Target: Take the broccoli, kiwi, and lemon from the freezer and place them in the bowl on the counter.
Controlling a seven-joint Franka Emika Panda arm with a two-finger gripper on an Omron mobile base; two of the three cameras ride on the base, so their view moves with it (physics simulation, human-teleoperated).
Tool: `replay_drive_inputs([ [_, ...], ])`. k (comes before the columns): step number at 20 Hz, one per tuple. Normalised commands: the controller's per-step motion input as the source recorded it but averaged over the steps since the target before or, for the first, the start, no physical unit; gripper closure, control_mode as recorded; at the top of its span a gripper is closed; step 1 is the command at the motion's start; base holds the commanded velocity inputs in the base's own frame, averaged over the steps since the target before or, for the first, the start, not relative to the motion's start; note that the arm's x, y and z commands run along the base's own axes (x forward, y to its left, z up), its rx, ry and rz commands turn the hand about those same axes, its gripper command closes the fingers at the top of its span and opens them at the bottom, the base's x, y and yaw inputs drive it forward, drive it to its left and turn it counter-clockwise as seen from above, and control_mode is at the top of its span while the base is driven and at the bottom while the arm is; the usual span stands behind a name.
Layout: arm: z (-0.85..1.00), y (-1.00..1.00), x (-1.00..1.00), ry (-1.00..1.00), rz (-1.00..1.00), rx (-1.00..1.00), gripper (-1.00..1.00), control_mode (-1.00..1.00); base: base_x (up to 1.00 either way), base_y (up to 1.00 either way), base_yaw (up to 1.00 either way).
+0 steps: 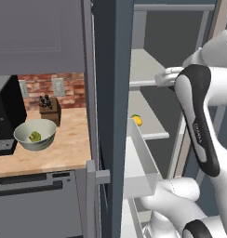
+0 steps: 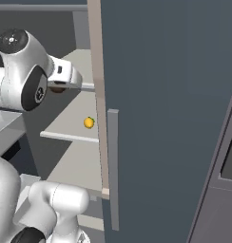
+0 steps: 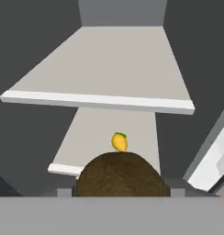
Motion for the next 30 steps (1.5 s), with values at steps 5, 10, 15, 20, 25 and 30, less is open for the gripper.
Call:
replay_drive_inputs([
  [5,0.12,0.00,-1.00,0.15,-0.04,0.00,1.00,-1.00,0.00,0.00,0.00],
  [10,0.00,0.00,-1.00,0.25,-0.05,0.00,1.00,-1.00,0.00,0.00,0.00],
  [15,-0.08,-0.09,-0.74,0.11,-0.05,-0.01,1.00,-1.00,0.00,0.00,0.00],
  [20,-0.15,-0.04,-0.42,0.01,-0.02,-0.09,1.00,-1.00,0.00,0.00,0.00],
  [25,-0.13,-0.03,-0.13,0.00,0.00,0.00,1.00,-1.00,0.00,0.00,0.00],
  [30,-0.30,0.00,0.00,-0.01,0.00,0.00,1.00,-1.00,0.00,0.00,0.00],
])
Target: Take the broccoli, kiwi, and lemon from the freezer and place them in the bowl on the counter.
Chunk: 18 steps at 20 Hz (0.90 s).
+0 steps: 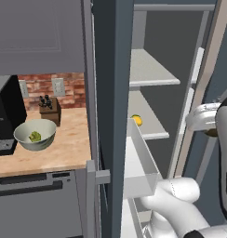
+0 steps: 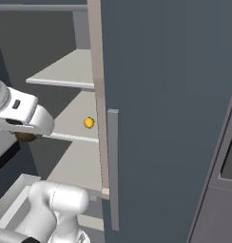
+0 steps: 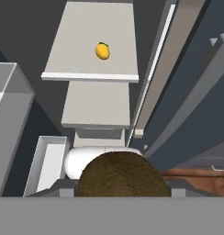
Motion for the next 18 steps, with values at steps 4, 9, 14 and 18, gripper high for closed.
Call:
replay_drive_inputs([
  [4,-0.23,0.00,0.00,0.00,0.00,0.00,1.00,-1.00,0.00,0.00,0.00],
  [9,-0.12,0.00,0.00,0.00,0.00,0.00,1.00,1.00,-0.36,-0.04,0.00],
  [14,0.00,0.00,0.00,0.00,0.00,0.00,1.00,1.00,-1.00,-0.48,0.01],
  [18,0.00,0.00,0.00,0.00,0.00,0.00,1.00,1.00,-1.00,-0.39,0.13],
])
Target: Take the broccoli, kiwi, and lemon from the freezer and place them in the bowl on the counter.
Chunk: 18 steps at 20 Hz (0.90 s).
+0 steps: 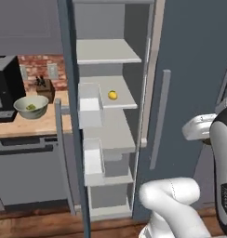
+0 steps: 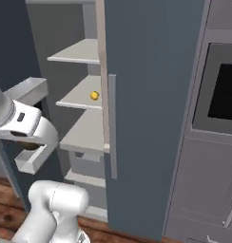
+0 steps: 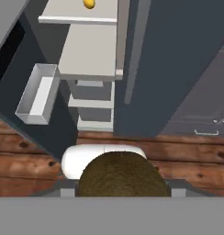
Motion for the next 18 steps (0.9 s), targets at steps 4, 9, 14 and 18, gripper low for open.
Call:
replay_drive_inputs([
  [4,0.00,0.00,0.00,0.00,0.00,0.00,1.00,1.00,-0.76,0.31,0.85],
  [9,0.00,0.00,0.00,0.00,0.00,0.00,1.00,1.00,-0.31,0.40,0.99],
  [14,0.00,0.00,0.00,0.00,0.00,0.00,1.00,1.00,-0.24,0.26,1.00],
  [18,0.00,0.00,0.00,0.00,0.00,0.00,1.00,1.00,-0.02,0.45,0.93],
])
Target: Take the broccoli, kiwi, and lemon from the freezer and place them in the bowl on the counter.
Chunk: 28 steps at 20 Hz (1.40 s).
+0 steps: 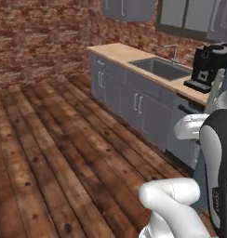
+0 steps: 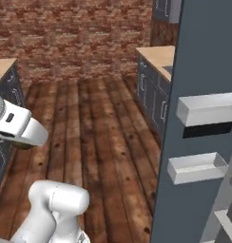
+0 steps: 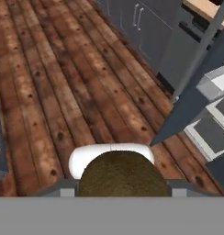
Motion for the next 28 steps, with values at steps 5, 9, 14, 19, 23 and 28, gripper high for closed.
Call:
replay_drive_inputs([
  [5,0.00,0.00,0.00,0.00,0.00,0.00,1.00,1.00,0.53,0.39,0.67],
  [9,0.00,0.00,0.00,0.00,0.00,0.00,1.00,1.00,1.00,0.40,0.14],
  [14,0.00,0.00,0.00,0.00,0.00,0.00,1.00,1.00,1.00,0.37,0.00],
  [19,0.00,0.00,0.00,0.00,0.00,0.00,1.00,1.00,1.00,0.00,-0.21],
  [23,0.00,0.00,0.00,0.00,0.00,0.00,1.00,1.00,0.75,0.03,-0.62],
  [28,0.00,0.00,0.00,0.00,0.00,0.00,1.00,1.00,0.62,0.01,-0.68],
])
